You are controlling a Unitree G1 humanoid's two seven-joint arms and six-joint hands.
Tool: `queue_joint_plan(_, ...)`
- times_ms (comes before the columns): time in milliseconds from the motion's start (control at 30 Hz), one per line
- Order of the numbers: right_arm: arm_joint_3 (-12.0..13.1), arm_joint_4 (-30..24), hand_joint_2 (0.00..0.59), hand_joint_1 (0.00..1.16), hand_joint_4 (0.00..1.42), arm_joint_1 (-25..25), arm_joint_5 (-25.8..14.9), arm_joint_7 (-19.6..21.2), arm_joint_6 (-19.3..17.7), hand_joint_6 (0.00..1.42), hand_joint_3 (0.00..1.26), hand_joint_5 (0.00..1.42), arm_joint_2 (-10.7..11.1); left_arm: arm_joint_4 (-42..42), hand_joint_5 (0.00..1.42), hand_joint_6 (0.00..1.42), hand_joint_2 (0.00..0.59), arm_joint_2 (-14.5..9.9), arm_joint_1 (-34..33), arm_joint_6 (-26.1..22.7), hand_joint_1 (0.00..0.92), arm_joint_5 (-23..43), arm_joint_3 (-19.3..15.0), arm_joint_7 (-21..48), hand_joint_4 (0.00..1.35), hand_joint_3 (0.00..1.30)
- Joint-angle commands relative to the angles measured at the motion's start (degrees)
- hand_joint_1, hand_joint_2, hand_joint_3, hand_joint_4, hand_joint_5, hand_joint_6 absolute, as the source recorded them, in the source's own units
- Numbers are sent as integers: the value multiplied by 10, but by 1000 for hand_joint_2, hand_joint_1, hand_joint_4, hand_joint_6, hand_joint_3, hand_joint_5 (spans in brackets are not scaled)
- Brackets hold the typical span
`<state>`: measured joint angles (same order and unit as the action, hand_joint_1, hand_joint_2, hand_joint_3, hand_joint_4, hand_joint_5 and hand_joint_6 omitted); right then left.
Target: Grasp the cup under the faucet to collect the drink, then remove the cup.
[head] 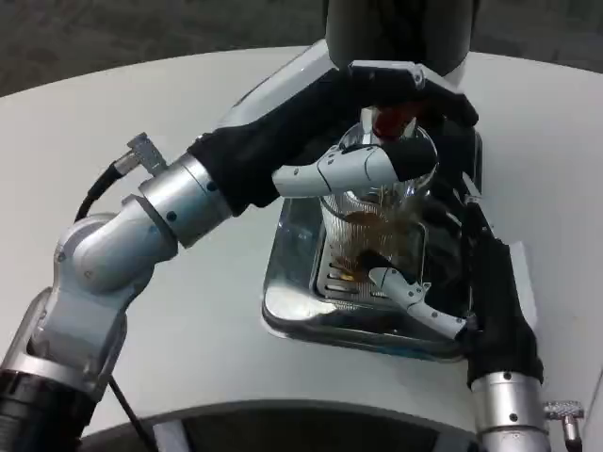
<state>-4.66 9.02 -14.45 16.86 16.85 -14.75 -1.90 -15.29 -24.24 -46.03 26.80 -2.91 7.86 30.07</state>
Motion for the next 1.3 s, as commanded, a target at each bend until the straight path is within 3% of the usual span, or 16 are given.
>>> queue_joint_plan(33, 5, 16, 164, 887, 139, -17, -6, 7, -21, 216, 103, 210, 0, -11, 392, 227, 65, -11, 28, -3, 0, -22, 12, 14, 342, 487)
queue_joint_plan(1300, 2, 171, 168, 859, 116, -114, -6, 30, -67, 195, 84, 174, 0, -27, 392, 227, 65, -16, 21, 2, 0, -27, 10, 4, 342, 505)
